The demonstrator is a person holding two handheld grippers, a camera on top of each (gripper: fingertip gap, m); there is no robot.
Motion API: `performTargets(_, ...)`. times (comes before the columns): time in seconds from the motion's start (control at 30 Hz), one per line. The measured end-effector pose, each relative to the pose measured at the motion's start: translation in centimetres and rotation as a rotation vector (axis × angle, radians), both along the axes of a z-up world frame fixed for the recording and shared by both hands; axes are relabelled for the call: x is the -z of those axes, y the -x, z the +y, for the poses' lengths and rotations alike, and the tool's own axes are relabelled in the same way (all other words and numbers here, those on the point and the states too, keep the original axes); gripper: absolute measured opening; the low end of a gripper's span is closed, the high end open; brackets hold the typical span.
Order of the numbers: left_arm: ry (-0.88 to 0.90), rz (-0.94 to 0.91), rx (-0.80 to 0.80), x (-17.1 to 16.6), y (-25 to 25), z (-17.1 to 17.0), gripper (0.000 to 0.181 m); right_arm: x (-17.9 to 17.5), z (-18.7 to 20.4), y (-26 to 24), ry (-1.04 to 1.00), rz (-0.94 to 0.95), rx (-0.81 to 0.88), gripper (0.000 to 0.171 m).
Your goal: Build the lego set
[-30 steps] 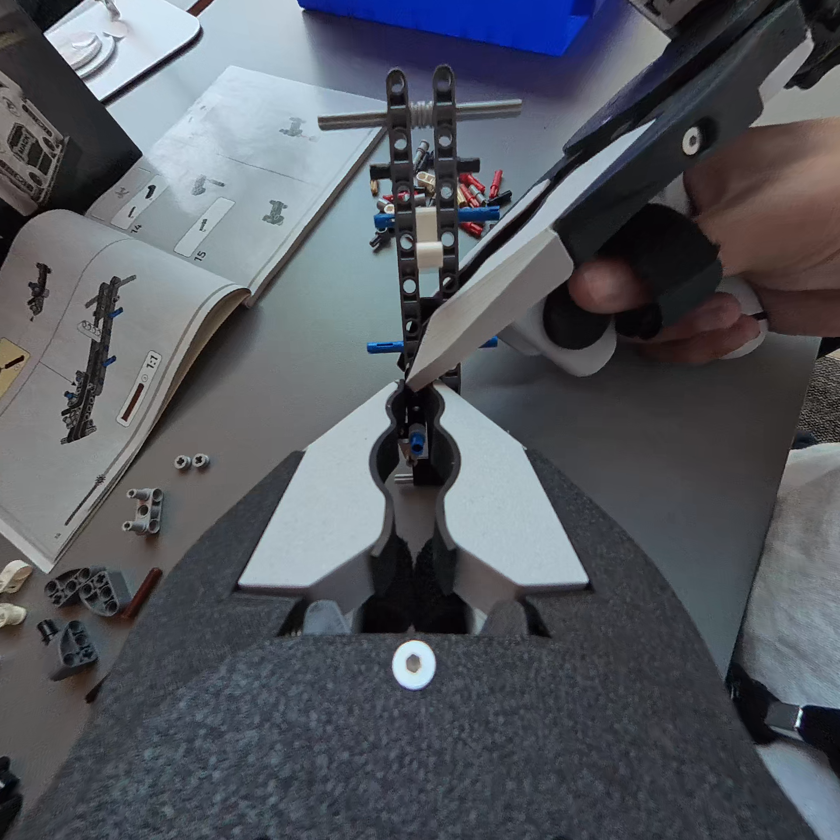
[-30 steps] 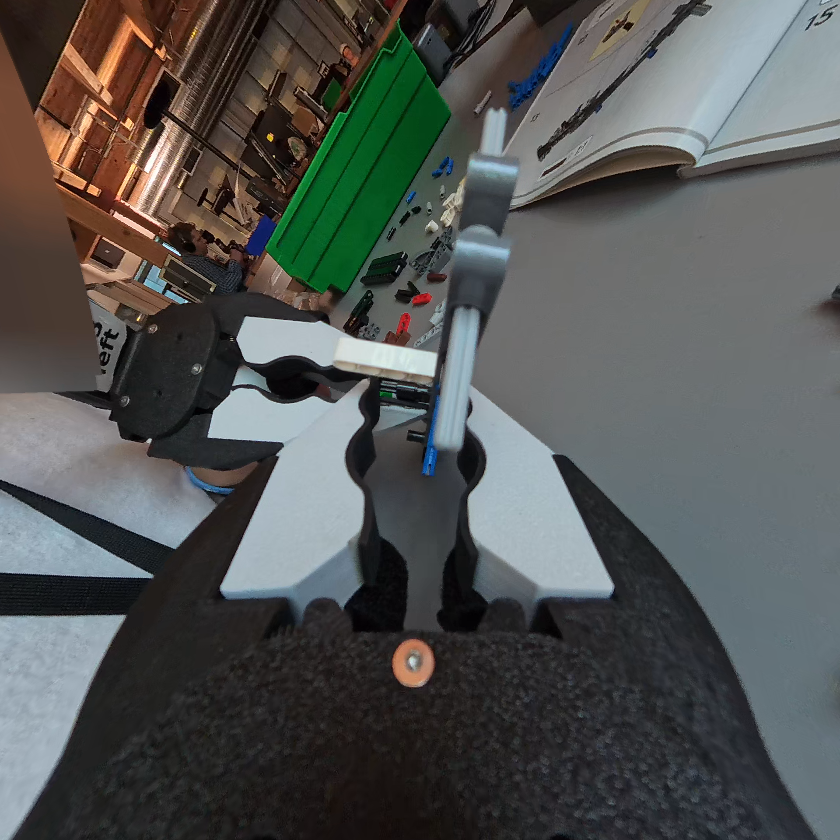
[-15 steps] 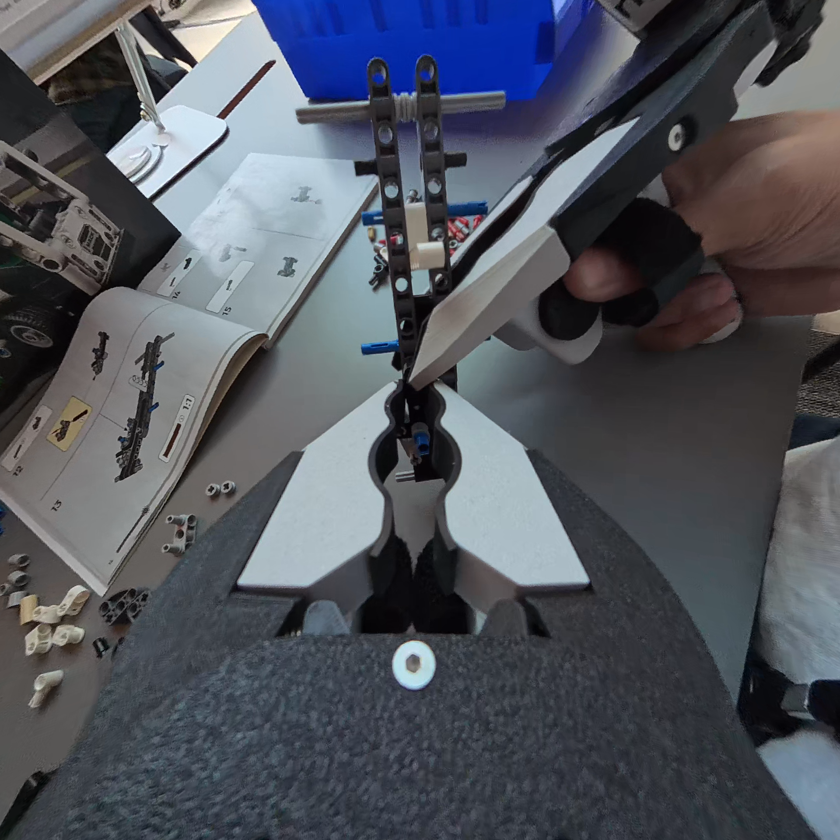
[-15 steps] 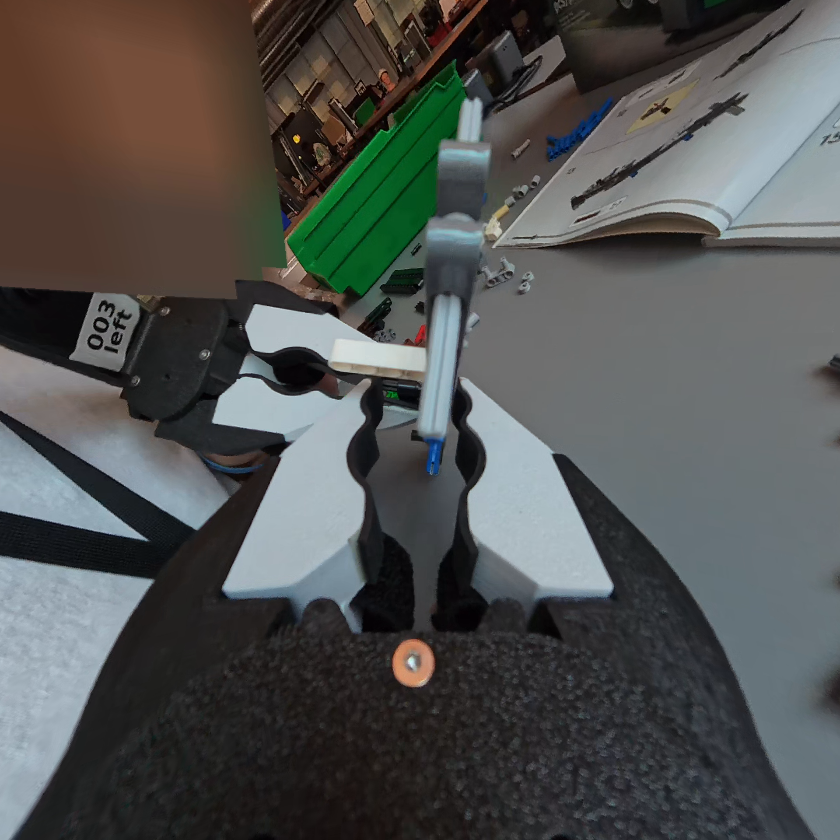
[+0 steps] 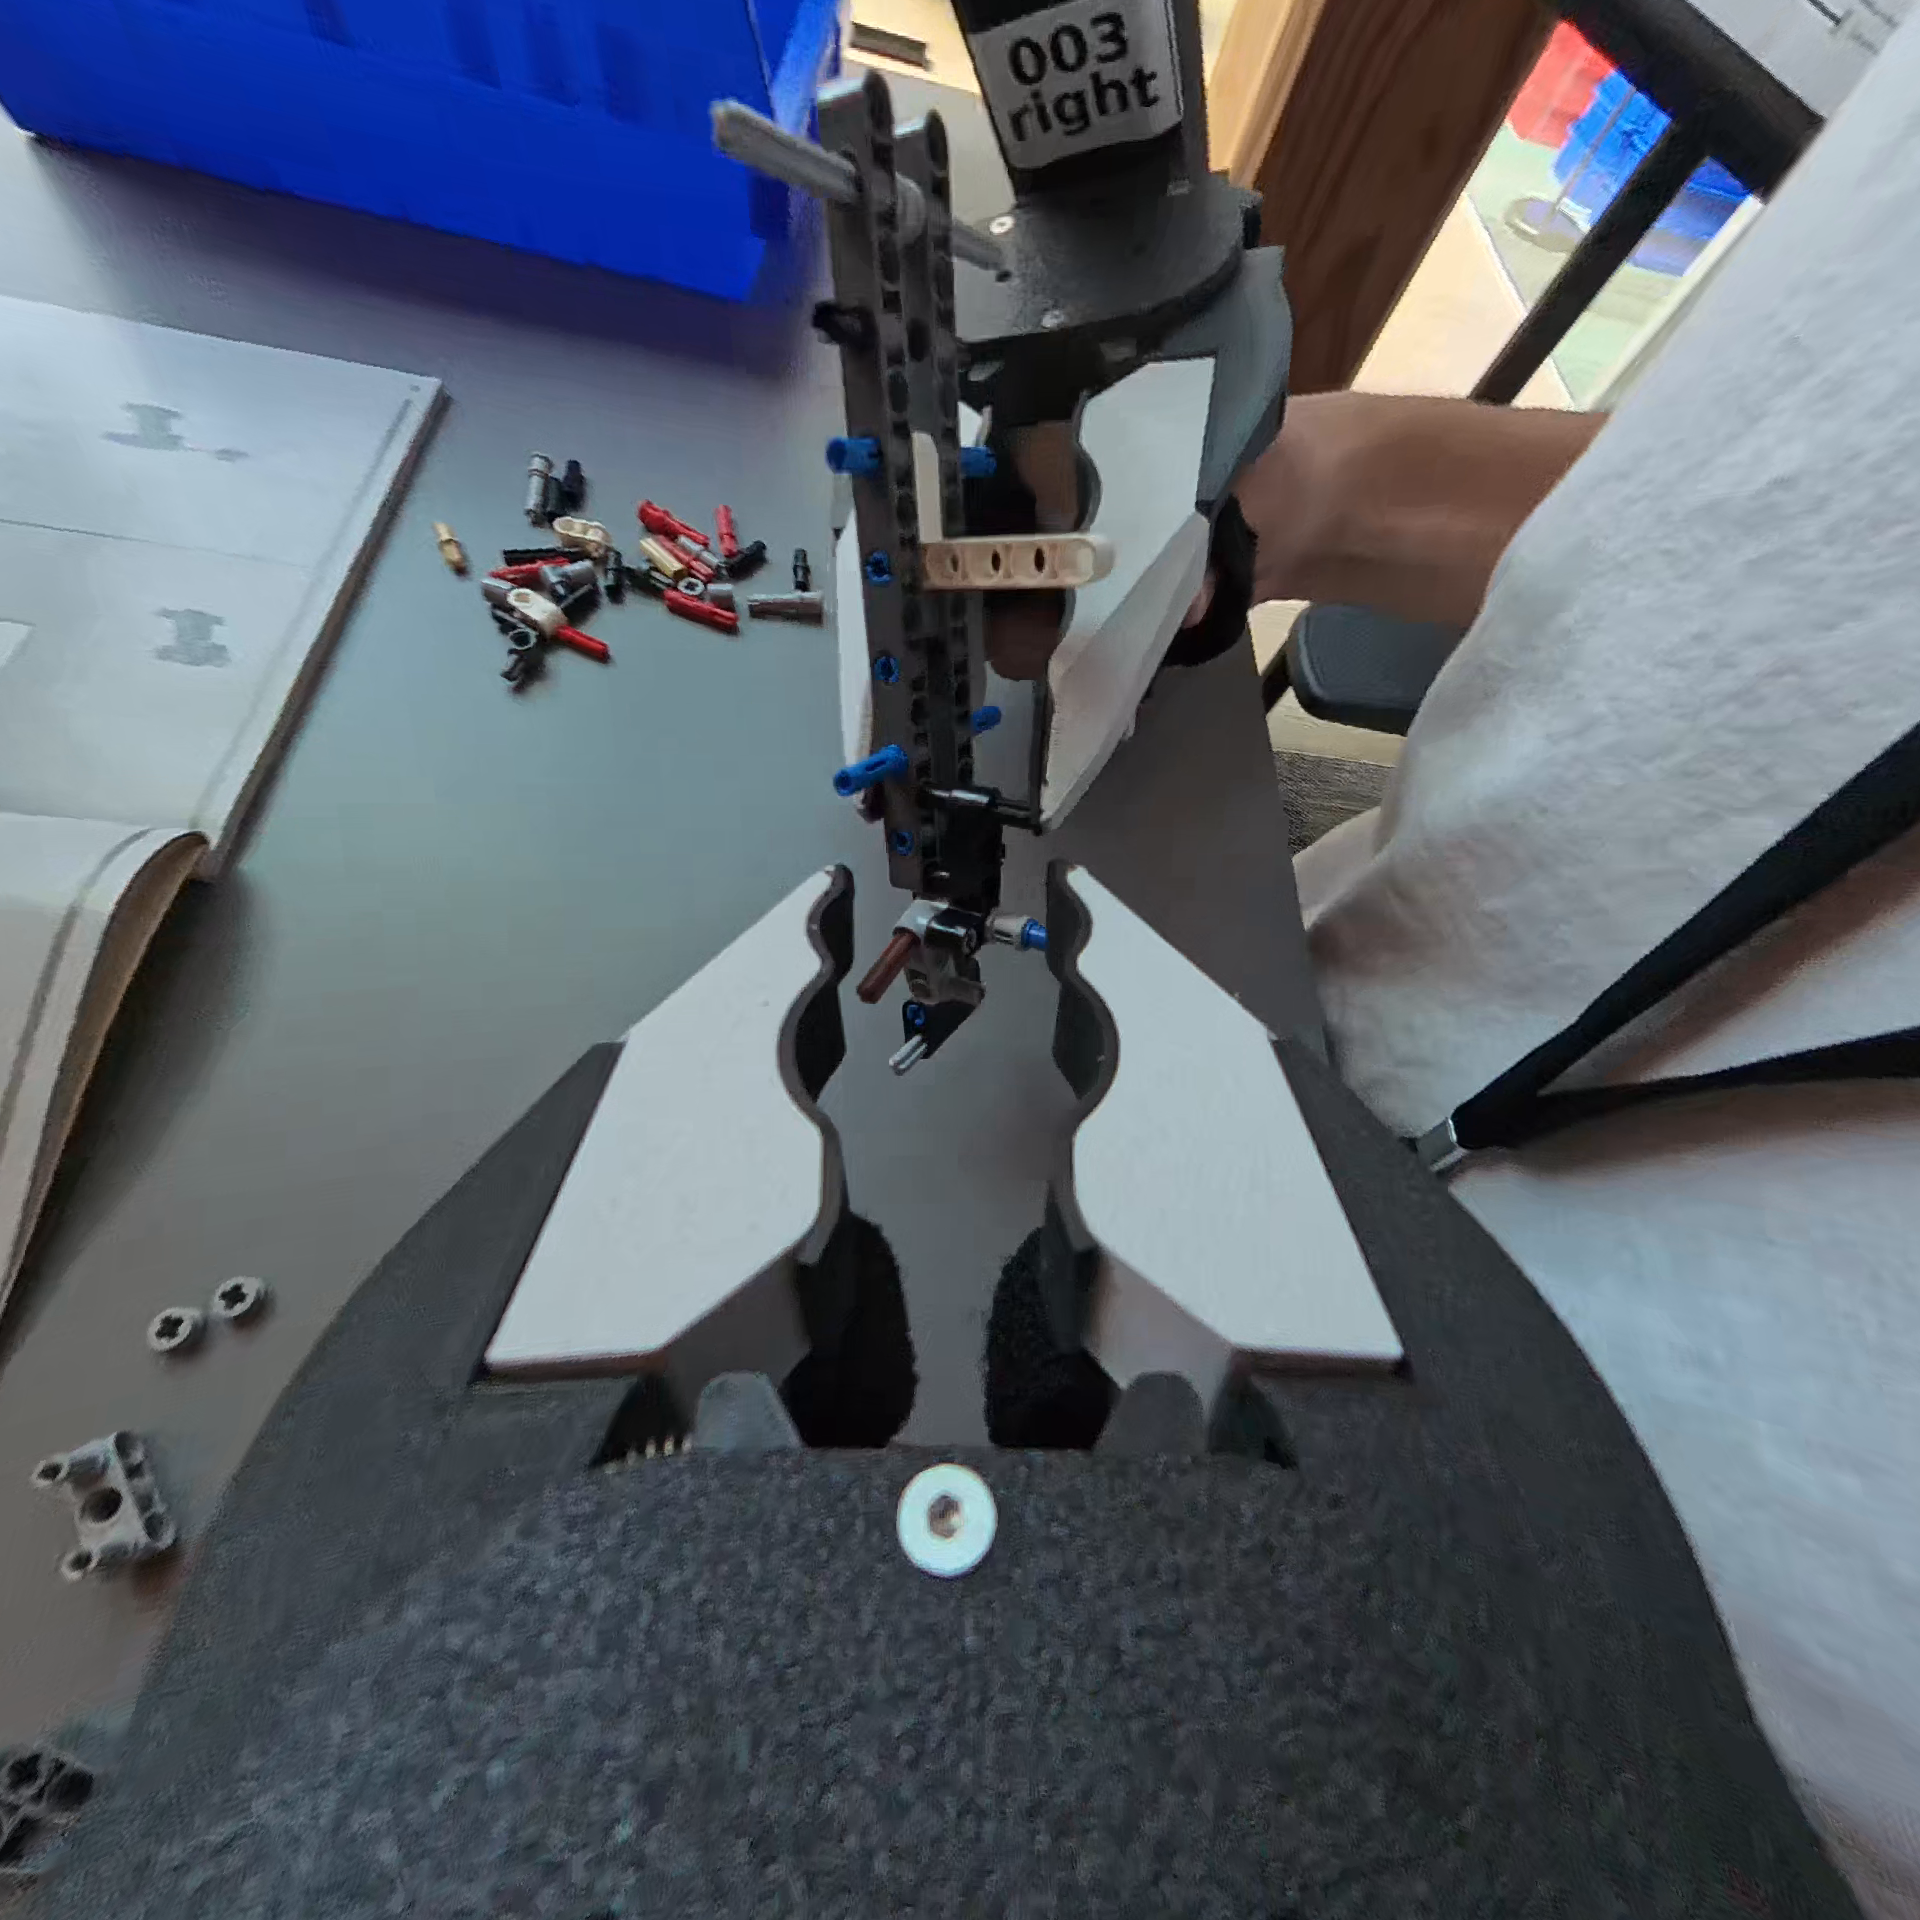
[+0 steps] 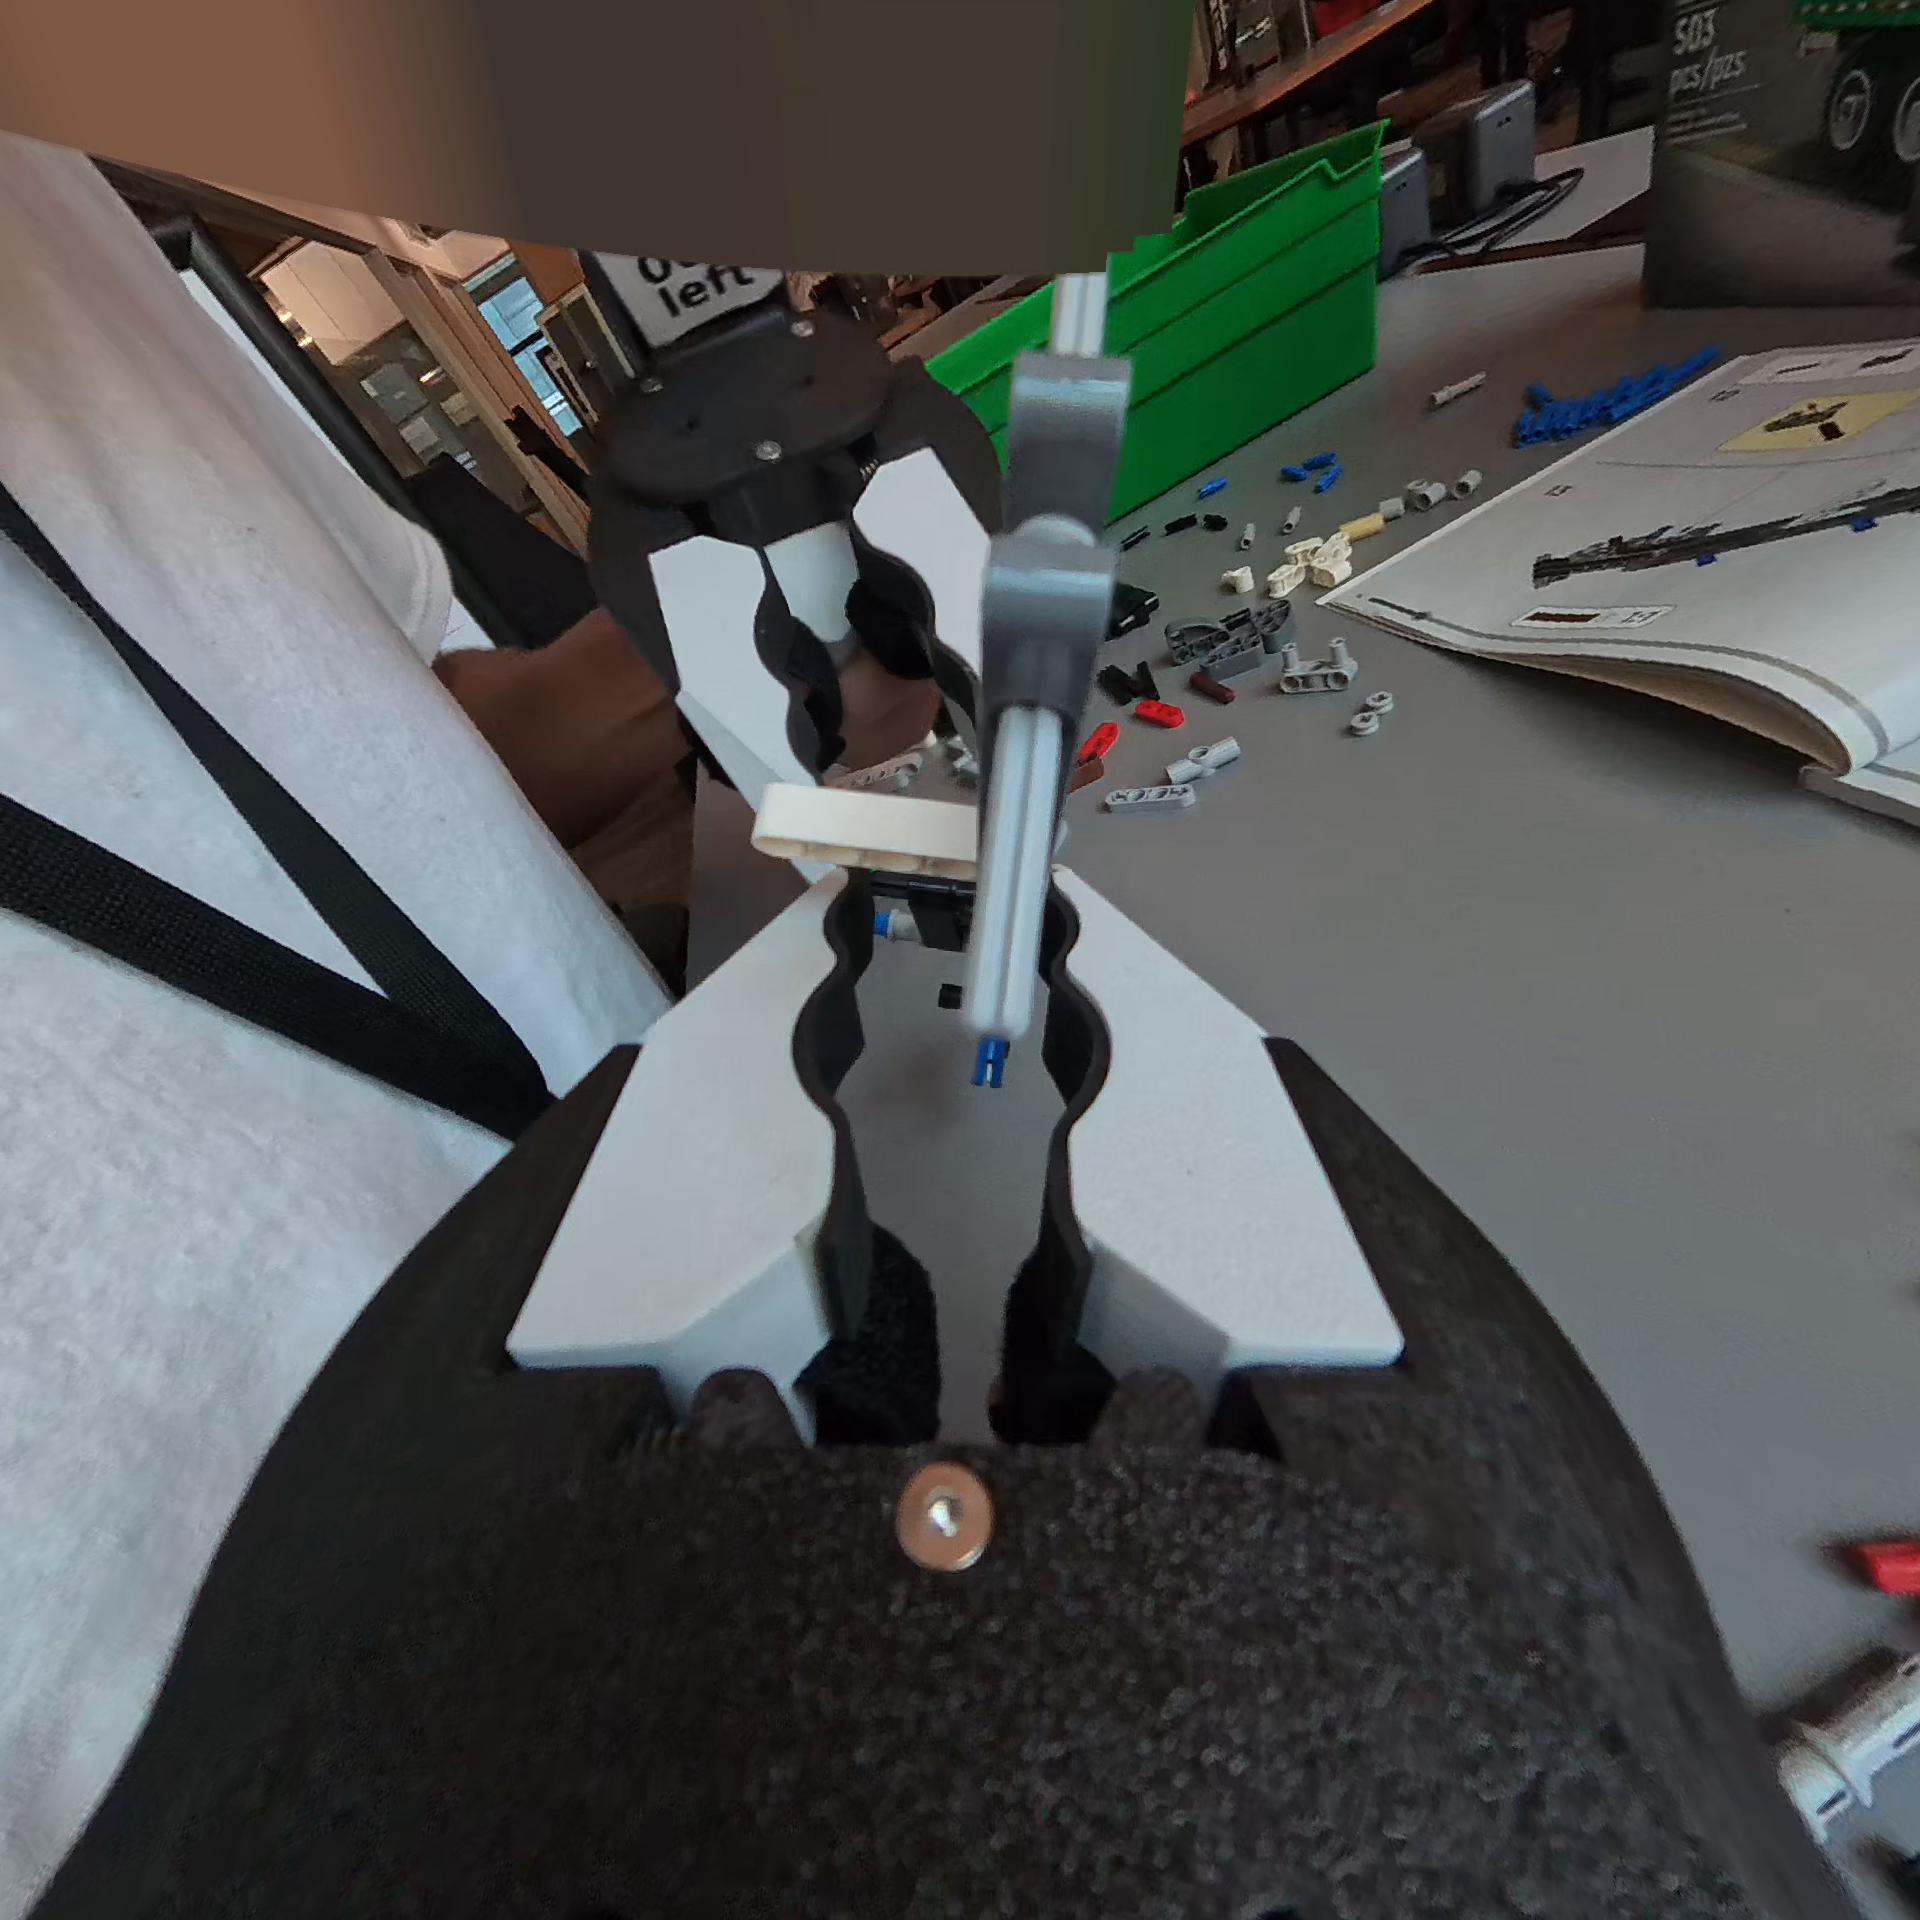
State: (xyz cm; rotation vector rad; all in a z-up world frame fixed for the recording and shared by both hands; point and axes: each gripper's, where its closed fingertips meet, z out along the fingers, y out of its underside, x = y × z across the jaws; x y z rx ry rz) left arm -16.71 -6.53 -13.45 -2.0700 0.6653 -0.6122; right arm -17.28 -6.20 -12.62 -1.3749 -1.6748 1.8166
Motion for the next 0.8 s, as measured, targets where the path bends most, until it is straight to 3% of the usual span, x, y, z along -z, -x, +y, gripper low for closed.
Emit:
performTargets(0.2,0.076,-0.057,0.101,0.7,-1.3,-0.3,0.024,0.2,-1.2,-0.6,-0.018,-0.021,-0.085,0.028)
performTargets(0.43,0.063,-0.114,0.024,1.6,-1.7,0.8,0.021,1.2,-0.5,-0.6,-0.052,-0.106,-0.079,0.042)
performTargets(0.53,0.095,-0.147,-0.013,2.1,-1.7,1.3,0.022,1.4,-0.1,-0.6,-0.078,-0.11,-0.075,0.037)
performTargets(0.67,0.102,-0.175,-0.06,1.9,-1.5,2.0,0.021,0.8,0.8,-0.1,-0.043,-0.075,-0.021,0.049)
performTargets(0.73,0.111,-0.198,-0.073,1.7,-1.4,2.0,0.021,0.4,1.6,-0.2,-0.027,-0.041,0.012,0.041)
performTargets(0.8,0.109,-0.235,-0.058,1.1,-1.8,1.8,0.021,0.1,2.2,-0.2,-0.02,-0.017,0.043,0.018)
